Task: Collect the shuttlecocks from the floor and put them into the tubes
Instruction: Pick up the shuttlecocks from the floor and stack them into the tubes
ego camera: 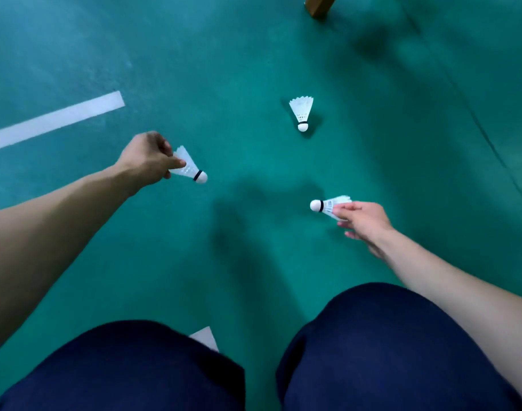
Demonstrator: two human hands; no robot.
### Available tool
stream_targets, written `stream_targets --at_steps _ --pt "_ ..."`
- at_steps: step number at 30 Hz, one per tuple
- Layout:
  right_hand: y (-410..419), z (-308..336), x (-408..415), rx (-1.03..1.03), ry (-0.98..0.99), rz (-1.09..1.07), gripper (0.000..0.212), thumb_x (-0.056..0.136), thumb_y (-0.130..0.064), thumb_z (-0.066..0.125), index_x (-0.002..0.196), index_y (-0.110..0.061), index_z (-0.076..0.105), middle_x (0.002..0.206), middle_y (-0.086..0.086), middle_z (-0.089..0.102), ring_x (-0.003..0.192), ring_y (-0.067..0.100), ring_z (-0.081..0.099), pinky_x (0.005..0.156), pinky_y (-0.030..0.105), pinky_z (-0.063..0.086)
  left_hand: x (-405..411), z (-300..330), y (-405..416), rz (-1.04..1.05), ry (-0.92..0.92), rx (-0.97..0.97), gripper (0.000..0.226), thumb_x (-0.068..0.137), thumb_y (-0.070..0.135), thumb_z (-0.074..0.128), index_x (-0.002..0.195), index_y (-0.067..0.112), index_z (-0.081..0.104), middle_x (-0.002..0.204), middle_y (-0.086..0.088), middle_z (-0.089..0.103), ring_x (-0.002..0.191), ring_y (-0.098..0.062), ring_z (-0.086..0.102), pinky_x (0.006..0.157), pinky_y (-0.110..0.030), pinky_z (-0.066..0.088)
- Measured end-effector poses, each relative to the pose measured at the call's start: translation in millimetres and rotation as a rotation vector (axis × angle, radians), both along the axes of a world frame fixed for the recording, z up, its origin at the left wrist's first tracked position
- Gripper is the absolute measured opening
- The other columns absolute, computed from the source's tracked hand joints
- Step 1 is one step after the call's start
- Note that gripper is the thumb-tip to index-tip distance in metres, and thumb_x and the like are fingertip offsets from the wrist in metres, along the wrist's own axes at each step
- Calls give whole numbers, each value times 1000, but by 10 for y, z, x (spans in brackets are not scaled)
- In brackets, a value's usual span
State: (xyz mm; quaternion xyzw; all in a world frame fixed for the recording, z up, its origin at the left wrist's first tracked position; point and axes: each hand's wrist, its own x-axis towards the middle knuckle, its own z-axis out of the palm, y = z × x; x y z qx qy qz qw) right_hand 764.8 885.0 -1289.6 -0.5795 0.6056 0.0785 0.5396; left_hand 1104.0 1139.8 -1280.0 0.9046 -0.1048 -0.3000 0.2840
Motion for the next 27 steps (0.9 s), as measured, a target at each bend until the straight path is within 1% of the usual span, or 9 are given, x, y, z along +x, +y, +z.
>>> stream_targets --at_steps 2,5,7,9,11,13,18,24,27 --pt "58 308 178 -69 -75 18 19 90 -13 78 85 -23 62 97 10 70 85 20 63 68 31 48 -75 265 43 101 61 -44 33 81 17 85 97 16 56 73 -3 64 41 -7 58 50 -29 48" --pt "231 1225 372 -65 -141 95 36 88 -8 79 97 -21 47 105 15 71 81 23 64 72 36 49 -342 1033 187 217 160 -112 28 87 12 80 109 8 63 75 -7 63 53 -14 56 59 -30 53" --pt "358 2044 396 -14 -176 113 42 90 -4 77 117 -15 47 108 11 72 74 14 65 67 22 50 -601 1754 254 243 221 -155 10 89 10 76 96 7 69 72 -5 61 55 -14 52 59 -28 51" --pt "530 2758 455 -4 -225 110 42 90 -2 75 126 -8 55 99 3 72 64 -1 62 55 8 43 -803 2417 345 277 262 -192 9 90 14 76 83 15 71 68 0 62 55 -12 52 58 -25 50" --pt "697 3640 493 -1 -262 77 25 92 -6 74 116 -6 67 90 0 71 59 -2 57 53 7 41 -940 3297 423 303 299 -233 10 91 21 76 83 18 73 63 11 67 53 -6 55 57 -24 50" --pt "881 4558 482 30 -276 18 12 95 -12 72 107 -11 72 90 1 71 70 7 58 59 16 44 -1019 4271 487 295 291 -266 9 92 24 75 85 19 73 67 13 70 56 -4 61 59 -24 51" --pt "1209 6302 299 90 -353 -156 6 98 -16 68 100 -15 73 92 -5 74 72 9 65 64 26 47 -1197 6337 517 208 255 -346 12 92 27 74 83 20 71 73 10 71 67 -8 69 60 -21 50" --pt "1244 7708 25 26 -410 -336 6 95 -20 73 96 -16 77 97 0 78 76 9 67 65 27 49 -1439 7858 171 103 192 -427 13 91 30 75 79 23 75 70 4 74 69 -13 62 67 -30 47" --pt "999 8108 -176 -250 -375 -278 10 93 -25 75 88 -16 78 90 -3 69 81 11 61 75 24 45 -1555 8250 -271 -19 186 -527 9 88 37 77 81 32 78 75 4 76 69 -13 62 70 -35 50"
